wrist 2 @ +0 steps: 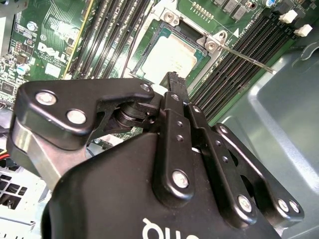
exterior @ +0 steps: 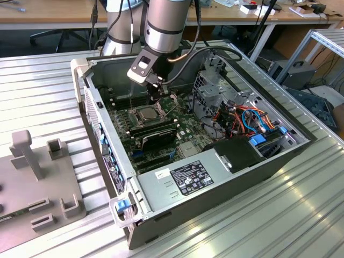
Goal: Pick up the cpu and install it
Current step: 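Close the cpu cover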
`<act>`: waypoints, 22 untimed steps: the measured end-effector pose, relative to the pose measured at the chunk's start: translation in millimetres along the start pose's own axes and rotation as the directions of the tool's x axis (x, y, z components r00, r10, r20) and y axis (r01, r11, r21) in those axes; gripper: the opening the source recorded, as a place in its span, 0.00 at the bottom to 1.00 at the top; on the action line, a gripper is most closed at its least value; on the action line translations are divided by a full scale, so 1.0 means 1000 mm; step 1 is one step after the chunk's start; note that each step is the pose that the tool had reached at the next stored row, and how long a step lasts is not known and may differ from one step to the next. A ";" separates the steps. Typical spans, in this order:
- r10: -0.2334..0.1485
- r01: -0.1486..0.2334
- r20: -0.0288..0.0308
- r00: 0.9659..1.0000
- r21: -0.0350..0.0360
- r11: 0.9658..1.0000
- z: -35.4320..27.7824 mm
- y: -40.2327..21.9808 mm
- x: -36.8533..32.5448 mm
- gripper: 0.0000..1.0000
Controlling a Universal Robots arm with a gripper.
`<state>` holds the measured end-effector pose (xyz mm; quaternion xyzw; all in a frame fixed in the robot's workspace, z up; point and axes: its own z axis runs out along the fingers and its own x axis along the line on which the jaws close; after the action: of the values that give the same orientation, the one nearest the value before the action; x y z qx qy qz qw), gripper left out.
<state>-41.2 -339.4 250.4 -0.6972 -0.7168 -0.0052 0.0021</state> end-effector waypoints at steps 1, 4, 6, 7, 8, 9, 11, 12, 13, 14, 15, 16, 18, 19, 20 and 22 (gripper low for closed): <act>0.000 0.000 0.000 1.000 0.000 1.000 0.0000 0.0000 0.0000 0.11; 0.000 0.000 0.000 1.000 0.000 1.000 0.0000 0.0001 0.0000 0.11; 0.000 0.000 0.000 1.000 0.000 1.000 -0.0011 0.0001 0.0000 0.11; 0.000 0.000 0.000 1.000 0.000 1.000 -0.0016 0.0001 0.0000 0.11; 0.000 0.000 0.000 1.000 0.000 1.000 -0.0018 0.0001 0.0001 0.11; 0.000 0.000 0.000 1.000 0.000 1.000 -0.0018 0.0001 0.0001 0.11; 0.000 0.000 0.000 1.000 0.000 1.000 -0.0020 0.0001 0.0001 0.11; 0.000 0.000 0.000 1.000 0.000 1.000 -0.0021 0.0001 0.0001 0.11; 0.000 0.000 0.000 1.000 0.000 1.000 -0.0021 0.0001 0.0001 0.11; 0.000 0.000 0.000 1.000 0.000 1.000 -0.0021 0.0001 0.0001 0.11; 0.000 0.000 0.000 1.000 0.000 1.000 -0.0021 0.0002 0.0001 0.11; 0.000 0.000 0.000 1.000 0.000 1.000 -0.0021 0.0003 0.0000 0.11; 0.000 0.000 0.000 1.000 0.000 1.000 -0.0022 0.0007 0.0000 0.11; 0.000 0.000 0.000 1.000 0.000 1.000 -0.0022 0.0009 0.0000 0.11; 0.000 0.000 0.000 1.000 0.000 1.000 -0.0022 0.0012 0.0000 0.11; 0.000 0.000 0.000 1.000 0.000 1.000 -0.0022 0.0018 0.0000 0.11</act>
<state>-39.5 -339.4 252.6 -0.6972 -0.7168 -0.0053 0.0020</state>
